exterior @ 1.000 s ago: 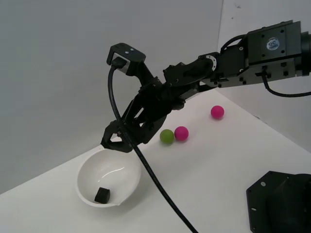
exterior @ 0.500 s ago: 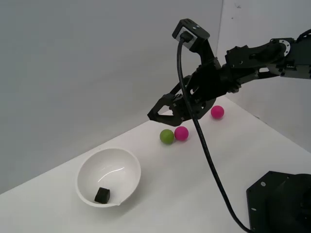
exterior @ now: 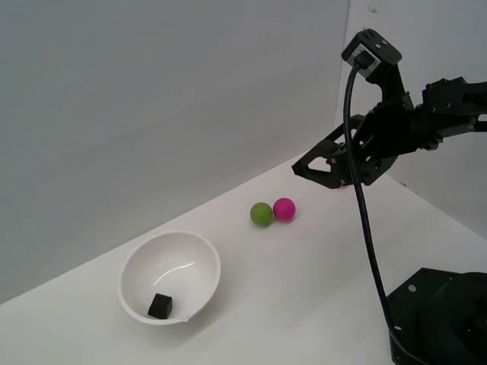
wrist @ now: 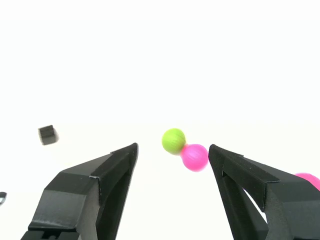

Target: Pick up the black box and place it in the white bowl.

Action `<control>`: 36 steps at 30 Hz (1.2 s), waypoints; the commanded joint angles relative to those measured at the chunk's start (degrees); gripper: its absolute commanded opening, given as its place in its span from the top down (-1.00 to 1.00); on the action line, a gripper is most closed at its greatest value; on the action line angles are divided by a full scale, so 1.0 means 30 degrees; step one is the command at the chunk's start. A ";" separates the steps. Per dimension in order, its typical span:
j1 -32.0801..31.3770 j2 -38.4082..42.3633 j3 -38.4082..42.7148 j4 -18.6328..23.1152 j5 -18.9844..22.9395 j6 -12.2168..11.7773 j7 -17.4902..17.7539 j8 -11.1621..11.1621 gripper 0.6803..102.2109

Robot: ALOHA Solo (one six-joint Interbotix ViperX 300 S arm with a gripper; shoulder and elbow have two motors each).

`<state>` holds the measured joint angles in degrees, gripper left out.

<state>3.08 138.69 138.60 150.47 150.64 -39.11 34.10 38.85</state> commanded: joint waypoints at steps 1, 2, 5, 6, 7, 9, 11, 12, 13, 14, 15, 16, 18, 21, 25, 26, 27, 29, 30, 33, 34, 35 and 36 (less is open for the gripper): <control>0.0674 0.0850 0.0850 0.0703 0.0557 -0.0029 0.0322 0.0117 -0.55; 0.0820 0.1143 0.1172 0.0937 0.0791 0.0146 0.0322 0.0088 -0.55; 0.1143 0.2021 0.2051 0.1377 0.1260 0.0352 0.0352 0.0117 -0.54; 0.1201 0.2285 0.2285 0.1436 0.1289 0.0322 0.0352 0.0117 -0.54; 0.1260 0.2490 0.2461 0.1436 0.1260 0.0322 0.0410 0.0117 -0.53; 0.1436 0.2754 0.2754 0.1436 0.1260 0.0381 0.0557 0.0117 -0.51; 0.1758 0.3018 0.3018 0.1436 0.1260 0.0381 0.0879 0.0117 -0.50; 0.1904 0.3164 0.3164 0.1436 0.1260 0.0381 0.1143 0.0117 -0.50; 0.2139 0.3340 0.3369 0.1436 0.1260 0.0381 0.1377 0.0117 -0.50; 0.2314 0.3516 0.3545 0.1436 0.1230 0.0381 0.1641 0.0117 -0.50; 0.2402 0.3779 0.3779 0.1436 0.1260 0.0381 0.1787 0.0088 -0.50; 0.2402 0.3984 0.4043 0.1436 0.1260 0.0381 0.1816 0.0088 -0.50; 0.2402 0.4248 0.4277 0.1436 0.1289 0.0381 0.1758 0.0088 -0.50; 0.2432 0.4277 0.4336 0.1494 0.1318 0.0381 0.1758 0.0088 -0.50; 0.2490 0.4424 0.4453 0.2021 0.1934 0.0469 0.0937 0.0117 -0.50; 0.2490 0.4512 0.4541 0.2168 0.2051 0.0469 0.0820 0.0117 -0.50; 0.2490 0.4629 0.4688 0.2256 0.2080 0.0469 0.0762 0.0117 -0.50; 0.2490 0.4863 0.4922 0.2285 0.2109 0.0469 0.0820 0.0117 -0.50; 0.2490 0.4951 0.5010 0.2344 0.2168 0.0469 0.0762 0.0117 -0.50; 0.2520 0.5068 0.5127 0.2402 0.2256 0.0469 0.0674 0.0117 -0.50; 0.2520 0.5068 0.5127 0.2402 0.2256 0.0469 0.0674 0.0117 -0.50; 0.2520 0.5068 0.5098 0.2402 0.2256 0.0469 0.0674 0.0117 -0.50; 0.2520 0.5068 0.5127 0.2402 0.2256 0.0469 0.0674 0.0117 -0.50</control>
<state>9.84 153.19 153.19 157.68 157.76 -36.91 36.47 38.85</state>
